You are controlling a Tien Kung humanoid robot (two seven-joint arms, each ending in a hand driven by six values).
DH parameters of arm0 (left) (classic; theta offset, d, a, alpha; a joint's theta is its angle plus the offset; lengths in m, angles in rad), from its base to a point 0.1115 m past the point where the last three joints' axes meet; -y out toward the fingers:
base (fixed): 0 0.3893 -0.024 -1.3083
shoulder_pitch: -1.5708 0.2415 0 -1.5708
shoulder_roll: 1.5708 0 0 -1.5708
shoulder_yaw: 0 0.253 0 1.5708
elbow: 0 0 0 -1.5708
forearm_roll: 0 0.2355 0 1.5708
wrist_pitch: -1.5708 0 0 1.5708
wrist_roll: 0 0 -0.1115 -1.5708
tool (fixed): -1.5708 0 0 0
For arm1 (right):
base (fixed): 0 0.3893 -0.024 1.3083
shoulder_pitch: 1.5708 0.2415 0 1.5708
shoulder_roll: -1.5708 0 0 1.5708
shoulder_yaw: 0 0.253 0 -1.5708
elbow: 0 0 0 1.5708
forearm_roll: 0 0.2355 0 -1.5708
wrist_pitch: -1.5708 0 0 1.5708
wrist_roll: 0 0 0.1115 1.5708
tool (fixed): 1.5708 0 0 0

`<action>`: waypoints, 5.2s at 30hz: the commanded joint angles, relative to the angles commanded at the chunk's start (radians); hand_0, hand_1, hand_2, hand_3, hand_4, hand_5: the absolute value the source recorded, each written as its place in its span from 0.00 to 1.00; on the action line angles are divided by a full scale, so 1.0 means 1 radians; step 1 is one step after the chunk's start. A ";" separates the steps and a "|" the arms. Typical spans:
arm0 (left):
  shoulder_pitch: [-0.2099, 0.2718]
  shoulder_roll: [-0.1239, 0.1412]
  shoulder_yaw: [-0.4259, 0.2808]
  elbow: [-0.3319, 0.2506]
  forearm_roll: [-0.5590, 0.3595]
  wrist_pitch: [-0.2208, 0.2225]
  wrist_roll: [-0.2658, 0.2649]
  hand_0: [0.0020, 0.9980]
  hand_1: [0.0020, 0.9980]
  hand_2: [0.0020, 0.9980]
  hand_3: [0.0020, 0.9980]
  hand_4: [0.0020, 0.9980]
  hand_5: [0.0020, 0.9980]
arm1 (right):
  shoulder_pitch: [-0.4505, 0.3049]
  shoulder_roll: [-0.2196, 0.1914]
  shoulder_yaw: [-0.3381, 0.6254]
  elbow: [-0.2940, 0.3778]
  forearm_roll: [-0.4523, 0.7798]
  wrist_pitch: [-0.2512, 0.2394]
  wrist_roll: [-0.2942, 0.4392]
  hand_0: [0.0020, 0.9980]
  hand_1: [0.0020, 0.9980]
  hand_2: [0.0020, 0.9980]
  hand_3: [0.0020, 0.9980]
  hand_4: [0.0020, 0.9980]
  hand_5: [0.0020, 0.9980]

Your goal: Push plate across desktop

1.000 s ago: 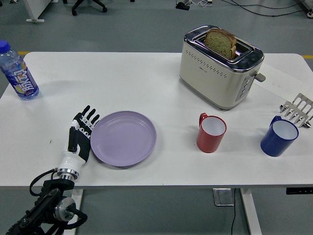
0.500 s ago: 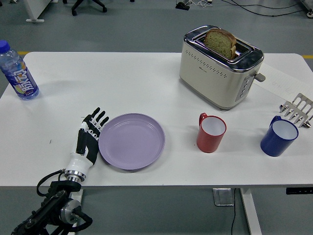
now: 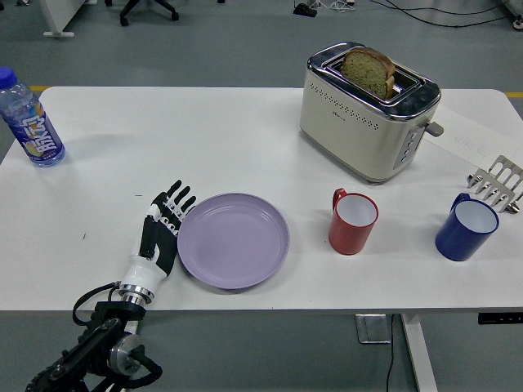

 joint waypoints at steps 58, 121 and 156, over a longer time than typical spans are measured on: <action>-0.039 0.000 -0.079 -0.015 0.023 0.010 0.011 0.87 0.89 0.94 0.92 0.48 1.00 | 0.002 0.001 0.005 0.000 -0.002 -0.001 -0.003 0.63 0.56 0.66 0.61 0.17 0.32; 0.065 0.145 -0.802 -0.108 0.292 -0.206 0.421 0.74 0.78 0.78 0.76 0.50 1.00 | -0.003 0.009 0.017 0.000 0.001 -0.003 -0.006 0.63 0.56 0.66 0.61 0.17 0.32; 0.071 0.137 -0.820 -0.117 0.293 -0.199 0.425 0.74 0.77 0.76 0.75 0.51 1.00 | -0.020 0.011 0.015 0.000 -0.002 -0.004 -0.009 0.63 0.56 0.66 0.61 0.17 0.32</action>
